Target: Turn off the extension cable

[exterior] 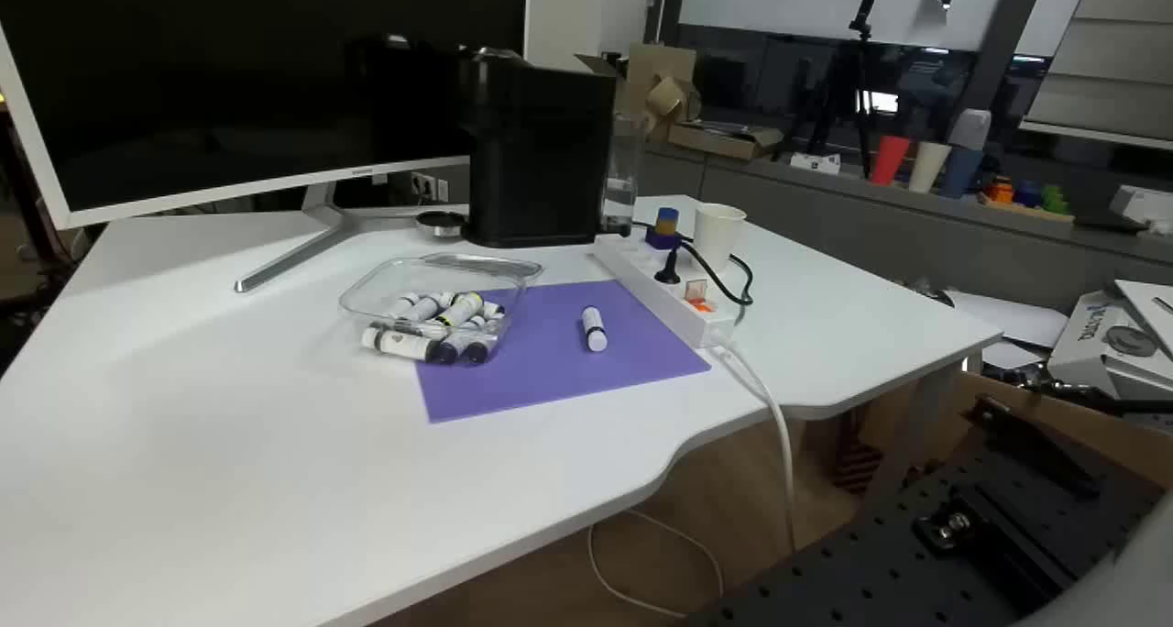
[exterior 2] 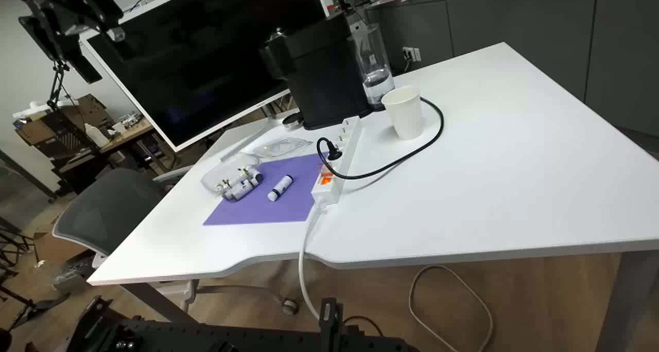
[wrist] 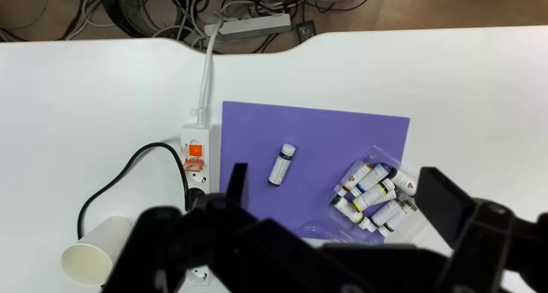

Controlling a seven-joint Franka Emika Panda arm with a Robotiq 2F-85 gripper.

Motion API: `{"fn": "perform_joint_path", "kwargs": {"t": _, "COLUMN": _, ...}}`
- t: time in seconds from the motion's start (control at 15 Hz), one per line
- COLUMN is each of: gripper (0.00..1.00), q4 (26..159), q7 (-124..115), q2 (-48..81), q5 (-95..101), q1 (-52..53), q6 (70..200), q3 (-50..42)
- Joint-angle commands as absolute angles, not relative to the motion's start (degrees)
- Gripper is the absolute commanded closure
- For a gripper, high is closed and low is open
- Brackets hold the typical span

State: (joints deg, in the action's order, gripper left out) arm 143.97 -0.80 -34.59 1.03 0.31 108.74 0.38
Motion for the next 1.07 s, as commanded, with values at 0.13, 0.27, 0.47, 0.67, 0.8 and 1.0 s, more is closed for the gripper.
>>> {"fn": "perform_joint_path", "kwargs": {"t": 0.13, "gripper": 0.00, "q4": 143.9, "q7": -0.8, "q2": -34.6, "q5": 1.0, "q1": 0.3, "q6": 108.6, "q3": 0.4}}
{"fn": "perform_joint_path", "kwargs": {"t": 0.27, "gripper": 0.00, "q4": 143.9, "q7": -0.8, "q2": -34.6, "q5": 1.0, "q1": 0.3, "q6": 108.6, "q3": 0.4}}
{"fn": "perform_joint_path", "kwargs": {"t": 0.47, "gripper": 0.00, "q4": 143.9, "q7": -0.8, "q2": -34.6, "q5": 1.0, "q1": 0.3, "q6": 108.6, "q3": 0.4}}
{"fn": "perform_joint_path", "kwargs": {"t": 0.67, "gripper": 0.00, "q4": 143.9, "q7": -0.8, "q2": -34.6, "q5": 1.0, "q1": 0.3, "q6": 108.6, "q3": 0.4}}
{"fn": "perform_joint_path", "kwargs": {"t": 0.8, "gripper": 0.00, "q4": 144.5, "q7": -1.9, "q2": -34.7, "q5": 1.9, "q1": -0.2, "q6": 110.7, "q3": 1.0}}
{"fn": "perform_joint_path", "kwargs": {"t": 1.0, "gripper": 0.00, "q4": 145.9, "q7": -1.9, "q2": -32.9, "q5": 4.0, "q1": -1.7, "q6": 117.4, "q3": 0.4}}
